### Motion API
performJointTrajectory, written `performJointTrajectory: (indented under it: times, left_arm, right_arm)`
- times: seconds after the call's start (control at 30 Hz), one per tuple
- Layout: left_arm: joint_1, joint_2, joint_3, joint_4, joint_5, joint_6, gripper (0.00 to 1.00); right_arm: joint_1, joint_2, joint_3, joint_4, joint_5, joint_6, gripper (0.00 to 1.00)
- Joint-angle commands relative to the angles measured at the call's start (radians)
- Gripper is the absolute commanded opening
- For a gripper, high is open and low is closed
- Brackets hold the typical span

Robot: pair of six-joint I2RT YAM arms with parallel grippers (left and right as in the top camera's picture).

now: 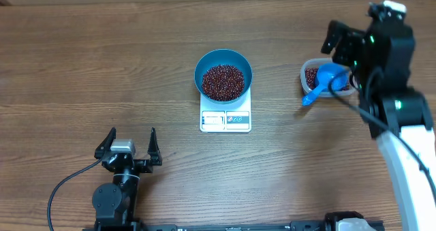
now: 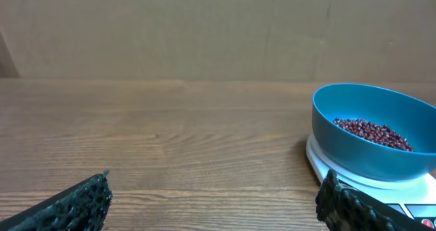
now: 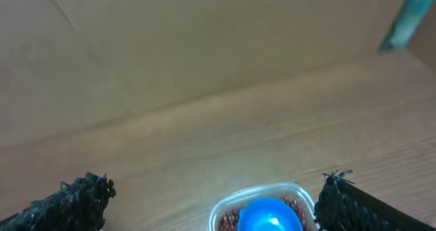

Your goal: Scoop item into bowl and weigh 150g on scale

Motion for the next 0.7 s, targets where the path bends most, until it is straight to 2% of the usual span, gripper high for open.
performJointTrajectory:
  times: [0.0,0.23,0.33,0.5,0.67]
  left_arm:
    - [0.005,-0.010,-0.004,-0.002,-0.009,0.023,0.99]
    - [0.005,-0.010,-0.004,-0.002,-0.009,0.023,0.99]
    - [0.005,-0.010,-0.004,-0.002,-0.009,0.023,0.99]
    - [0.005,-0.010,-0.004,-0.002,-0.009,0.023,1.00]
    - [0.005,-0.010,-0.004,-0.002,-0.009,0.023,1.00]
  right_arm:
    - [-0.013,-0.100,-0.174,0.135,-0.075,-0.034,1.00]
    - [-0.013,-0.325,-0.549,0.533,-0.103,-0.034,1.00]
    - [-0.013,-0.443,-0.690,0.633,-0.103,-0.034,1.00]
    - [-0.013,-0.613,-0.869,0.706,-0.103,-0.034,1.00]
    - [-0.013,-0.768,-1.006,0.706,-0.103,-0.034,1.00]
